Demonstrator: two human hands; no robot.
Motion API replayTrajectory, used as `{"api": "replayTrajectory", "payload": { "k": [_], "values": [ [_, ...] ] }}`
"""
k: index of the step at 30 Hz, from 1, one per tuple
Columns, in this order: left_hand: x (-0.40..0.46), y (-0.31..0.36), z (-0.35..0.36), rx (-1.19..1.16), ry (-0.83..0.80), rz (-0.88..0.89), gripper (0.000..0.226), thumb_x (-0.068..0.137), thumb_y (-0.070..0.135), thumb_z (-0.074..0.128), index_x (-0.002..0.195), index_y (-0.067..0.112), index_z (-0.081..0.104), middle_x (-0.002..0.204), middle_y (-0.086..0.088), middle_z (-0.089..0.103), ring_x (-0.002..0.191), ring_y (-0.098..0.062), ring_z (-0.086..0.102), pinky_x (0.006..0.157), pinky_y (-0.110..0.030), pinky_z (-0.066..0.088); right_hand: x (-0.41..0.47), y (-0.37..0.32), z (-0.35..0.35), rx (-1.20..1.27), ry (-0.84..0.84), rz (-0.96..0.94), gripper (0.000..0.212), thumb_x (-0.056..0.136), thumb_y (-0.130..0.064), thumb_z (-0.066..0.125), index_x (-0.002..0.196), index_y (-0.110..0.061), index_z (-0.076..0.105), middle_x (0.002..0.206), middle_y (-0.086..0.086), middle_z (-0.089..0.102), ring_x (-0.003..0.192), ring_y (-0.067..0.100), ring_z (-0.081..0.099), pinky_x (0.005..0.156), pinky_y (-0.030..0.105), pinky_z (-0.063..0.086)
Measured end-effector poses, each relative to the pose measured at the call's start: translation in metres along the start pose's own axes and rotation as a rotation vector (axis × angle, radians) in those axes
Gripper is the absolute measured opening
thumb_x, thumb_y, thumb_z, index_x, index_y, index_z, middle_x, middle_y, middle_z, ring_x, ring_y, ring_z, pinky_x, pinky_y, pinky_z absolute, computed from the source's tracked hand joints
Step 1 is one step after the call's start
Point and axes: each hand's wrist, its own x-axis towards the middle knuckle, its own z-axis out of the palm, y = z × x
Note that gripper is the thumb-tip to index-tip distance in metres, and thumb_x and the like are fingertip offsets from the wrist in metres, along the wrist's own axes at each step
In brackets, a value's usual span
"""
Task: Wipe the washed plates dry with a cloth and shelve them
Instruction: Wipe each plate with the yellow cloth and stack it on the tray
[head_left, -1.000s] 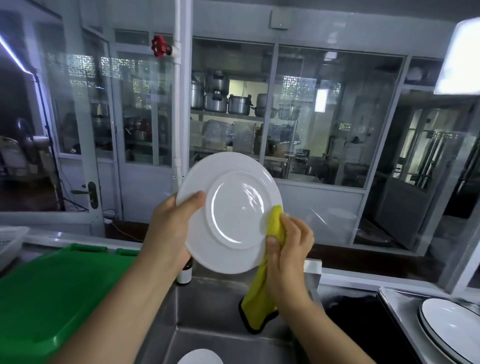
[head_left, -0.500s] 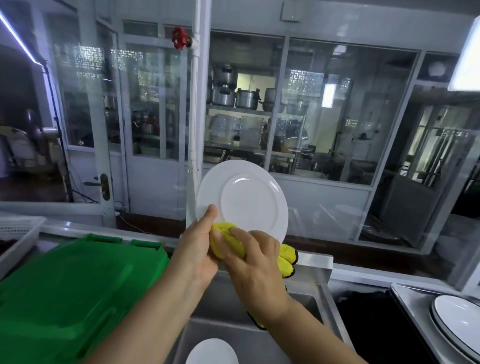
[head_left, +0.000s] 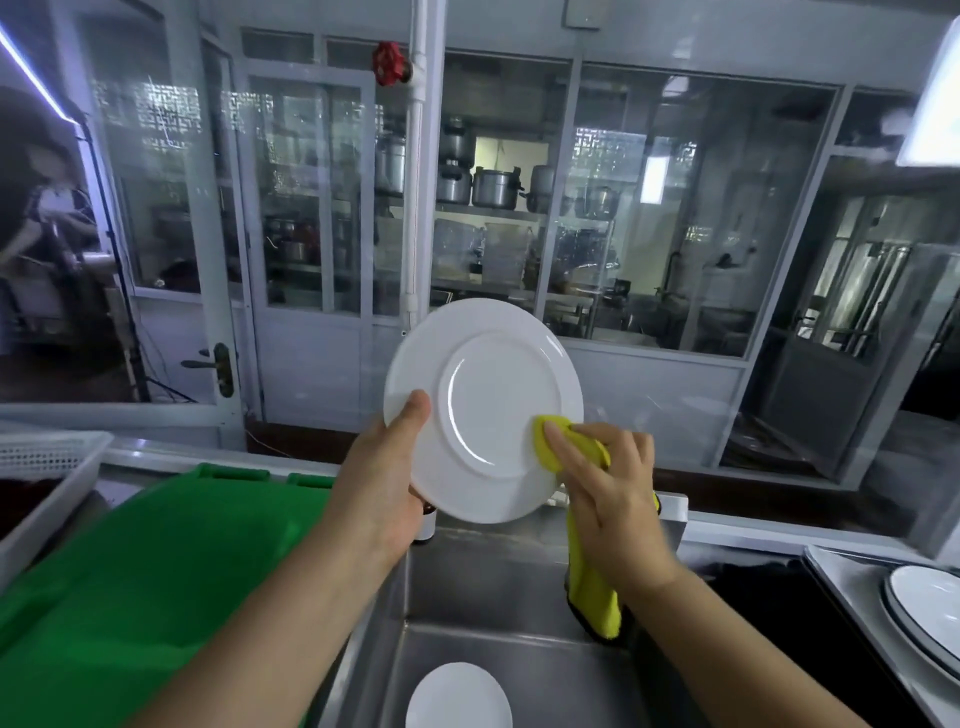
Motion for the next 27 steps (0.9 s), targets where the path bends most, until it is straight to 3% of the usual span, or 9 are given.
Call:
{"api": "replayTrajectory", "payload": {
  "k": [4,7,12,18,23,25,27],
  "values": [
    [0.001,0.000,-0.010,0.102,-0.021,0.071,0.012,0.092,0.027,0.056,0.096,0.020,0.065,0.084,0.005,0.074,0.083,-0.015,0.067,0.064,-0.028,0.051,0.031,-0.013,0.007,0.007,-0.038,0.083,0.044,0.088,-0.016,0.041,0.129,-0.022,0.058,0.117,0.010,0.051,0.098,0.024,0.036,0.082,0.051,0.046],
    [-0.001,-0.002,-0.014,0.124,-0.033,0.089,0.011,0.092,0.022,0.056,0.088,0.019,0.066,0.074,0.005,0.074,0.067,-0.010,0.069,0.053,-0.023,0.054,0.051,-0.037,0.017,0.035,-0.033,0.056,0.042,0.092,-0.018,0.042,0.130,-0.019,0.060,0.117,0.011,0.052,0.099,0.026,0.038,0.086,0.045,0.043],
    [-0.001,0.005,-0.028,0.119,0.016,0.131,0.013,0.092,0.019,0.057,0.086,0.015,0.068,0.073,-0.001,0.074,0.066,-0.017,0.069,0.063,-0.031,0.056,0.051,-0.076,0.033,0.088,-0.098,-0.086,0.040,0.097,-0.024,0.043,0.136,-0.026,0.050,0.118,0.006,0.051,0.102,0.030,0.044,0.084,0.046,0.042],
    [0.002,0.011,-0.053,0.123,0.070,0.107,0.012,0.093,0.021,0.056,0.091,0.018,0.067,0.074,-0.001,0.074,0.064,-0.017,0.070,0.054,-0.030,0.055,0.019,-0.094,0.039,0.130,-0.211,-0.171,0.037,0.104,-0.035,0.032,0.135,-0.027,0.051,0.119,0.005,0.052,0.103,0.031,0.049,0.082,0.046,0.046],
    [0.006,0.003,-0.055,0.138,0.041,0.094,0.012,0.093,0.019,0.056,0.088,0.017,0.067,0.073,0.004,0.074,0.064,-0.011,0.070,0.061,-0.027,0.051,-0.014,-0.064,0.019,0.068,-0.306,-0.193,0.040,0.096,-0.030,0.054,0.136,-0.029,0.048,0.124,0.002,0.048,0.108,0.025,0.044,0.097,0.030,0.040],
    [0.007,-0.005,-0.049,0.133,0.010,0.078,0.012,0.093,0.018,0.056,0.088,0.017,0.066,0.073,0.005,0.074,0.064,-0.009,0.069,0.058,-0.024,0.052,-0.022,-0.049,0.008,-0.006,-0.299,-0.114,0.037,0.097,-0.042,0.050,0.132,-0.030,0.051,0.124,-0.002,0.048,0.108,0.018,0.044,0.098,0.027,0.041],
    [0.009,-0.015,-0.039,0.127,0.000,0.056,0.010,0.092,0.017,0.057,0.091,0.016,0.067,0.076,0.004,0.074,0.067,-0.011,0.070,0.061,-0.026,0.052,-0.030,-0.031,-0.007,-0.100,-0.260,-0.004,0.053,0.089,-0.071,0.037,0.115,-0.034,0.063,0.120,-0.007,0.051,0.107,0.000,0.044,0.096,0.019,0.040]
  ]
}}
